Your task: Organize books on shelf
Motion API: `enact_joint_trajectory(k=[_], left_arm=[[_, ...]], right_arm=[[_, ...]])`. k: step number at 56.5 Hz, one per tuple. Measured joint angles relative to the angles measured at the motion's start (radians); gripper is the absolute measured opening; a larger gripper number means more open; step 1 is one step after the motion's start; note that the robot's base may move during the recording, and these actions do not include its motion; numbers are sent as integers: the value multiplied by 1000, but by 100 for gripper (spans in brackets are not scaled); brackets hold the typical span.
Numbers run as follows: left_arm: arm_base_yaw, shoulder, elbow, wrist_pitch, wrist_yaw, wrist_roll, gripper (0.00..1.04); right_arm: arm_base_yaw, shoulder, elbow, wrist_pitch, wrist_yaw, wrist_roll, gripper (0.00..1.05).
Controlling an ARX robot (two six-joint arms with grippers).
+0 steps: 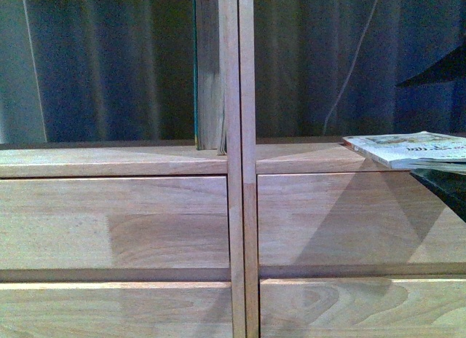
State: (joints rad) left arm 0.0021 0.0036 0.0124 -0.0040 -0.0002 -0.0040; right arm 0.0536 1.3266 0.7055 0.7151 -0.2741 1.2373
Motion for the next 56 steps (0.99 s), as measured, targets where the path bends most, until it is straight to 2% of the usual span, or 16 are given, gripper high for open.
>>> enact_joint_trajectory(k=[12, 28, 56], left_arm=[[0, 0, 0, 0, 0, 0, 97], [0, 0, 0, 0, 0, 0, 97], [0, 0, 0, 0, 0, 0, 97]], right_arm=[[-9, 114, 55, 26, 75, 84, 98], [-55, 200, 91, 53, 137, 122, 98], [-150, 235, 174, 9, 171, 139, 98]])
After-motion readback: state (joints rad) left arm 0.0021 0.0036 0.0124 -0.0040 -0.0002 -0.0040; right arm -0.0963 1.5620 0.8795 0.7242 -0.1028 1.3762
